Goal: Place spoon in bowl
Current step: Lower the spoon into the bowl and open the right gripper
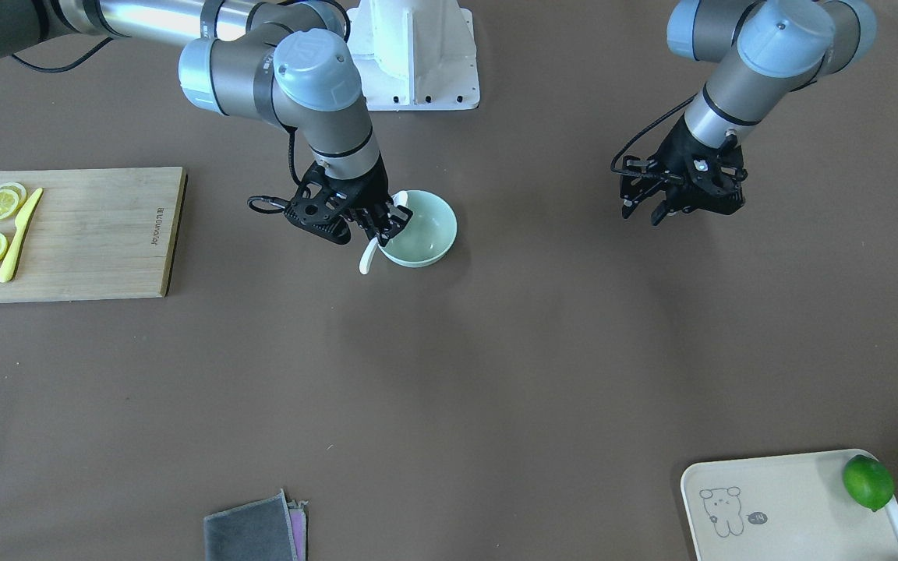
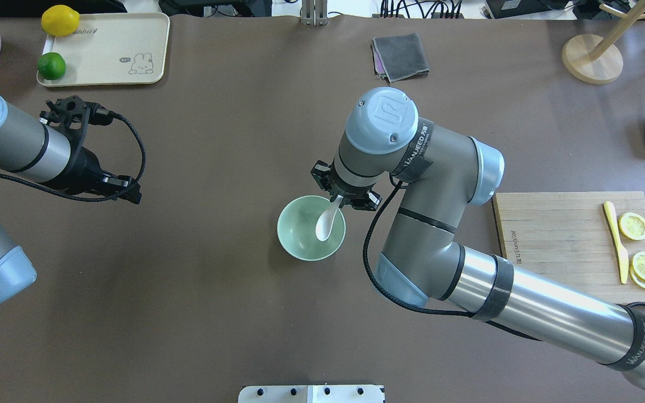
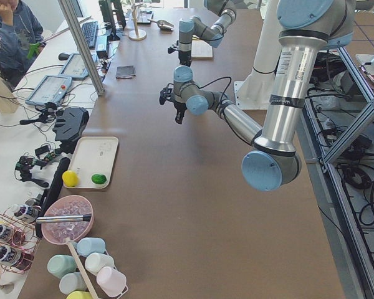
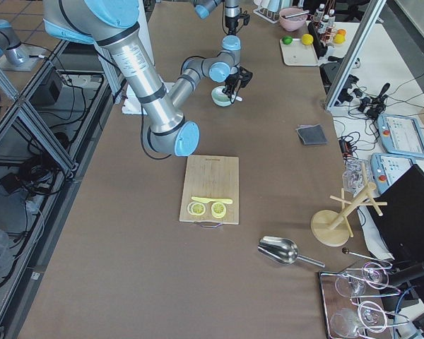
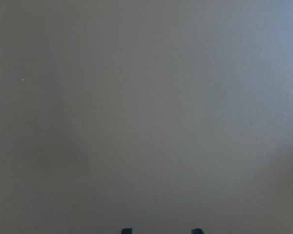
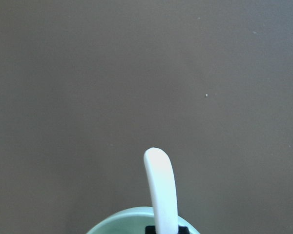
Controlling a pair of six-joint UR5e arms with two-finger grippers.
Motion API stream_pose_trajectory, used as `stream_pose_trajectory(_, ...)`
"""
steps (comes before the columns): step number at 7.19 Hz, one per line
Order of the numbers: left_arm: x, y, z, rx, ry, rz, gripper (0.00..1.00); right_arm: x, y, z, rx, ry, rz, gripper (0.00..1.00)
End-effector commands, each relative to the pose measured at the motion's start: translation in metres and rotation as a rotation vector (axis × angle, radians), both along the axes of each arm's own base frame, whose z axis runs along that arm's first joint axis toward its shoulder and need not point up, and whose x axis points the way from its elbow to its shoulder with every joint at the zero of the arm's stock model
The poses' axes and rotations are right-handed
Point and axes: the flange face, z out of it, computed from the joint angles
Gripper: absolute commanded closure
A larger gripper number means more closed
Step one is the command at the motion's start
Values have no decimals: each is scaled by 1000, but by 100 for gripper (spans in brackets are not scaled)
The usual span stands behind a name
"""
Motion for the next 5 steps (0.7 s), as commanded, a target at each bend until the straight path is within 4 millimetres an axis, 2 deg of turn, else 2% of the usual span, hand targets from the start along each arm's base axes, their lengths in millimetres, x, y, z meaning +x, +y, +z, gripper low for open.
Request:
stream_pose_trajectory(1,-1,-3,1,2,1,3,47,-10,-5,5,4,22,10,71)
stream_pose_trajectory(2,0,-3,1,2,1,3,46,-9,-4,0,13,15,8,1)
stream_pose_trajectory(3,-1,-4,0,3,2,1,46,-5,-3,-6,22,3,7,0)
stream_pose_trajectory(4,-4,-6,0,2,3,-5,46,13,-7,-13,31,-15,16,0)
stream_pose_trajectory(5,-7,-7,-1,3,4,-10,46,43,-13,-12,30,-39,26,0)
